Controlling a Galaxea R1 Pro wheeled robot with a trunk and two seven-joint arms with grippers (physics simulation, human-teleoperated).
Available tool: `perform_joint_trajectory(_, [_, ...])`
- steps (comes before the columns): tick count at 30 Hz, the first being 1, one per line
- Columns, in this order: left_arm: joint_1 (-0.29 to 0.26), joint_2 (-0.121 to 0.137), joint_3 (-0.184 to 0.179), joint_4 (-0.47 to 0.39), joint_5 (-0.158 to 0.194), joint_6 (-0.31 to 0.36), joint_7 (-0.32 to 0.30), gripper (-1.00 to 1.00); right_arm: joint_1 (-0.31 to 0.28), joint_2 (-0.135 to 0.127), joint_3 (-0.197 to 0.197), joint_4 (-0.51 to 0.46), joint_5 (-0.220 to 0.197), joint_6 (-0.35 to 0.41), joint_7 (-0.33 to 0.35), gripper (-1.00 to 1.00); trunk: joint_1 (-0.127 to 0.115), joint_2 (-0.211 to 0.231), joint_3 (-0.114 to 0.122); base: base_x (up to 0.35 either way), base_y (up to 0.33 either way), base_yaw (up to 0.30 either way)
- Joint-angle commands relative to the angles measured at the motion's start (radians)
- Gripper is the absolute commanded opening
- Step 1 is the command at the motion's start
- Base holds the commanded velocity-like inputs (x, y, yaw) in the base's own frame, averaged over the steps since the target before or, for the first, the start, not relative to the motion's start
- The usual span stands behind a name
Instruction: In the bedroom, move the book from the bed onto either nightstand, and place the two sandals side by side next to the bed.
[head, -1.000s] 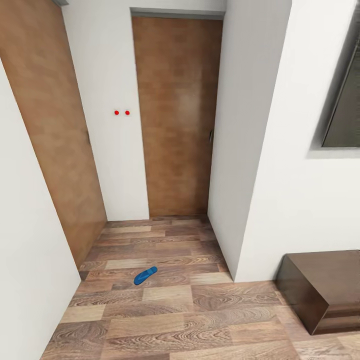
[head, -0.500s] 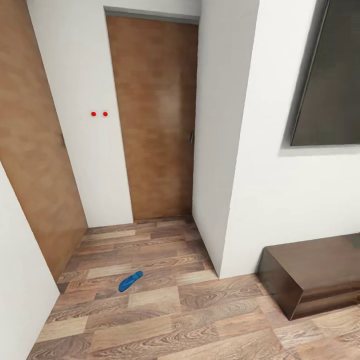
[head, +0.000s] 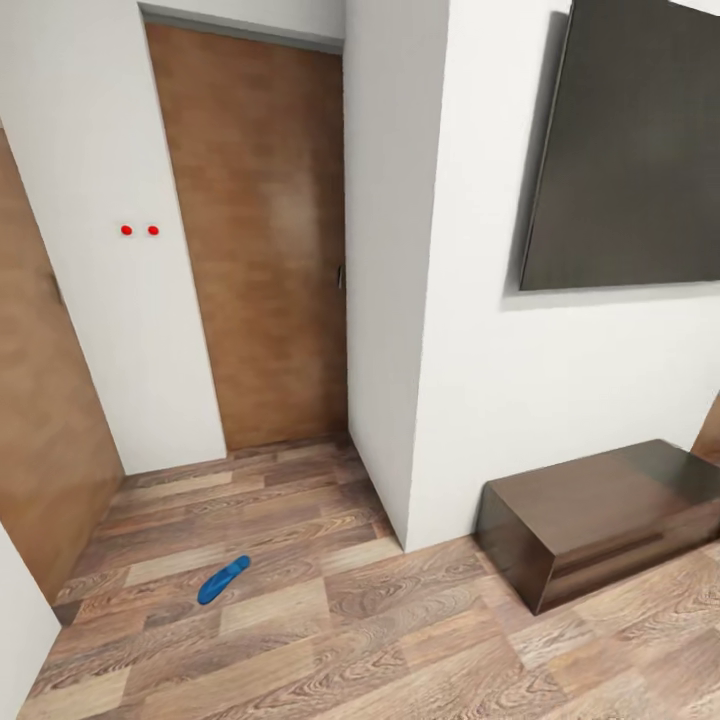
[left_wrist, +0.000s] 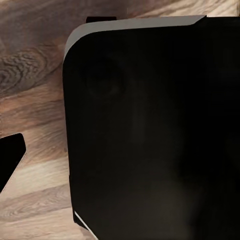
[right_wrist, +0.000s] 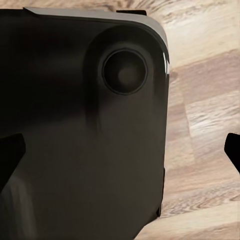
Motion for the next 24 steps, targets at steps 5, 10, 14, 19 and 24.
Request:
perform_joint_trajectory(5, [0.0,0.0,0.002,-0.005,-0.003,0.0,0.0,1.0,-0.001,0.0,0.0,0.001,-0.001,-0.003,0.0,1.0,0.0,-0.001,0.001,0.0,0.0,-0.281])
perform_joint_trajectory(10, [-0.001,0.0,0.001,-0.008,-0.005,0.0,0.0,1.0,-0.001,-0.001,-0.001,0.001,-0.001,-0.003,0.0,1.0,0.0,-0.001,0.004,0.0,0.0,-0.286])
perform_joint_trajectory(14, [-0.001,0.0,0.0,-0.011,-0.006,0.0,0.0,1.0,-0.001,-0.001,-0.001,0.001,-0.001,-0.003,0.0,1.0,0.0,-0.001,0.005,0.0,0.0,-0.289])
perform_joint_trajectory(19, [-0.001,-0.001,-0.001,-0.017,-0.008,0.0,0.0,1.0,-0.001,-0.001,-0.002,0.001,0.0,-0.003,0.0,1.0,0.0,-0.001,0.007,0.0,0.0,-0.291])
perform_joint_trajectory(24, [-0.001,-0.002,-0.002,-0.023,-0.009,0.0,-0.001,1.0,-0.001,-0.001,-0.004,0.001,0.0,-0.003,0.0,1.0,0.0,-0.001,0.009,0.0,0.0,-0.292])
